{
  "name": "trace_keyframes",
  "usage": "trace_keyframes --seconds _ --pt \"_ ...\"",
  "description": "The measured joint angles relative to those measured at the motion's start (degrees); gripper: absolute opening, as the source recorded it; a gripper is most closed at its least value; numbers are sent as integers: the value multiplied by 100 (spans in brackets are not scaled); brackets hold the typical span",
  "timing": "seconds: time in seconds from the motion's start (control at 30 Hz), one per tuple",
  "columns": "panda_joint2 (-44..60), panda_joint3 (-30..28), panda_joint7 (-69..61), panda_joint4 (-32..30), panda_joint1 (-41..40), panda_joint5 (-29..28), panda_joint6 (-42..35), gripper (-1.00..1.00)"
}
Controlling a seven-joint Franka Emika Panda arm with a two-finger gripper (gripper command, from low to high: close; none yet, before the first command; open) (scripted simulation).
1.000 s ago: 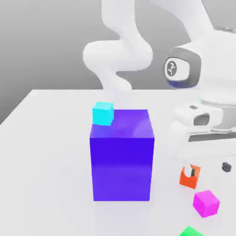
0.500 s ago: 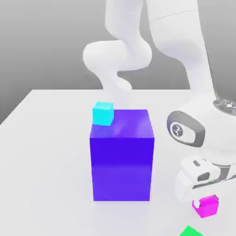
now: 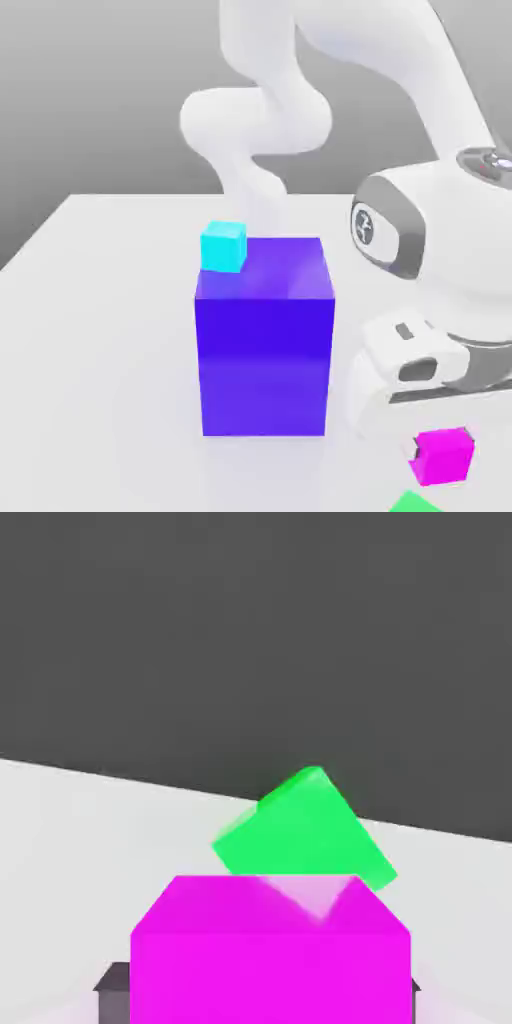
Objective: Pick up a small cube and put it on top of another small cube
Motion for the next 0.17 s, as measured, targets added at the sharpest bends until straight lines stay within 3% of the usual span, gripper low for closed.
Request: trace_keyframes --seconds 0.03,0.07,0.17 --pt "194 -72 51 31 44 -82 158 -100" --pt "347 -129 96 51 84 -148 288 100" --pt "347 -129 96 51 84 -148 288 100"
